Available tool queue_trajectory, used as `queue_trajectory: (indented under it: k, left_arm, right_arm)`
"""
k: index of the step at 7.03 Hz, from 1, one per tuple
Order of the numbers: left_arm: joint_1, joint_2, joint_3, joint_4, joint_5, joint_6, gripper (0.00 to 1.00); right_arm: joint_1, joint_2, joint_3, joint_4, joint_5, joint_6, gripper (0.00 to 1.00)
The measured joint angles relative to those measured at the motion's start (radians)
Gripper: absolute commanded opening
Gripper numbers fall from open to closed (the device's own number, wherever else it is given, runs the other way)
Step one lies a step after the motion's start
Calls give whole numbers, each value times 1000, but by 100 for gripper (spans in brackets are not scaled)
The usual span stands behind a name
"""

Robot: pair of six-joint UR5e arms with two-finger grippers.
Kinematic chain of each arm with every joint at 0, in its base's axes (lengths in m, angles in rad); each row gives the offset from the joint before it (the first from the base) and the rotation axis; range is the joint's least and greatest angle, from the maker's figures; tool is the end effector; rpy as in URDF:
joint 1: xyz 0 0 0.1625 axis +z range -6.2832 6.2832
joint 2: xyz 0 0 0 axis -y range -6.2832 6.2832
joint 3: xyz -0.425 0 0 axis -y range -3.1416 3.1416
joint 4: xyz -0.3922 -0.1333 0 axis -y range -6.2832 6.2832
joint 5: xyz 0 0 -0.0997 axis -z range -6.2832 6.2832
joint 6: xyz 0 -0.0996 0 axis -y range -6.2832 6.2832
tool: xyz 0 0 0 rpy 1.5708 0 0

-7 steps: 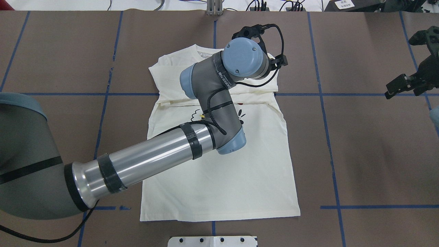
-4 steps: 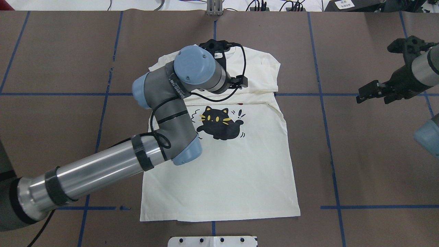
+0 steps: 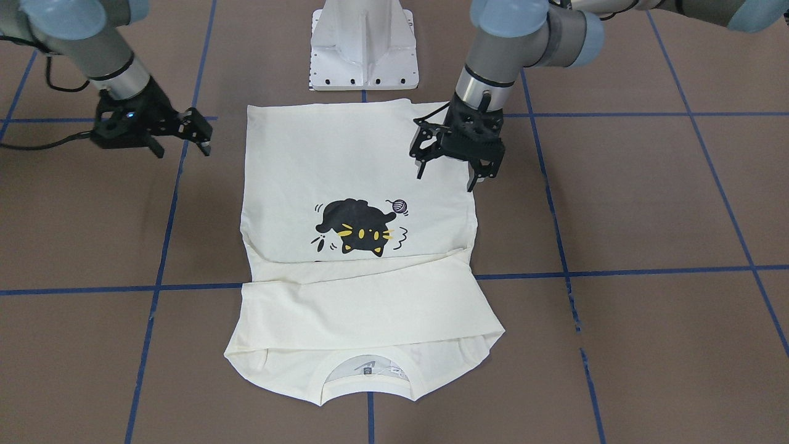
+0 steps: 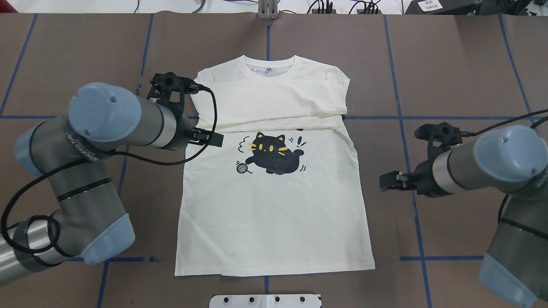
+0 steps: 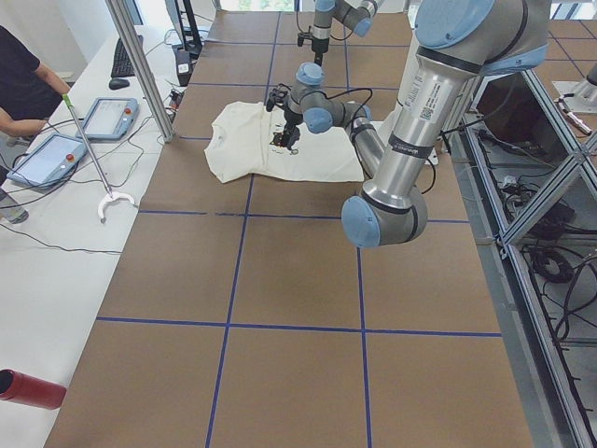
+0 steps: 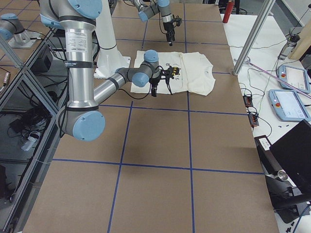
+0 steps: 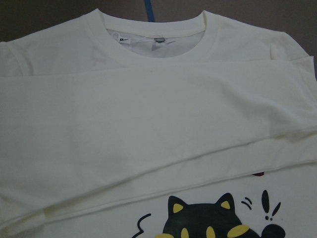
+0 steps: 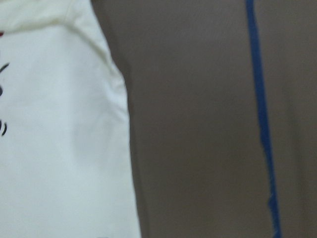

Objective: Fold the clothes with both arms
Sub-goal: 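Release the sleeve with the left gripper while the right gripper moves toward the hem, then move both grippers to the hem corners nearest the robot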

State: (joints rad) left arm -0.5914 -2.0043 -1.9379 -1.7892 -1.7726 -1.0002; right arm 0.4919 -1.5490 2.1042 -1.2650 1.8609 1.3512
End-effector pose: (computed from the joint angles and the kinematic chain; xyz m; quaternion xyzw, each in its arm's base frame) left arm 0.4241 -0.4213 0.2329 0.1928 0.4539 0.0401 0.8690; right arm -0.3735 -0.3190 0.3672 0.0207 -0.4328 0.0623 0.8991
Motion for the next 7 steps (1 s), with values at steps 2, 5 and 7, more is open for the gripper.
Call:
queue_trajectory:
  k: [2,5,7]
  left_arm:
    - [0,53,-53,8,-2,5,100]
    - [1,57,-66,8,1,2,100]
    - [2,54,-67,8,2,-3,100]
  right_arm:
    - [-220,5,17,2,-169,169,100]
    - [-316,12,-22,3,-208,250,100]
    - [-322,13,-46,3,-207,257,100]
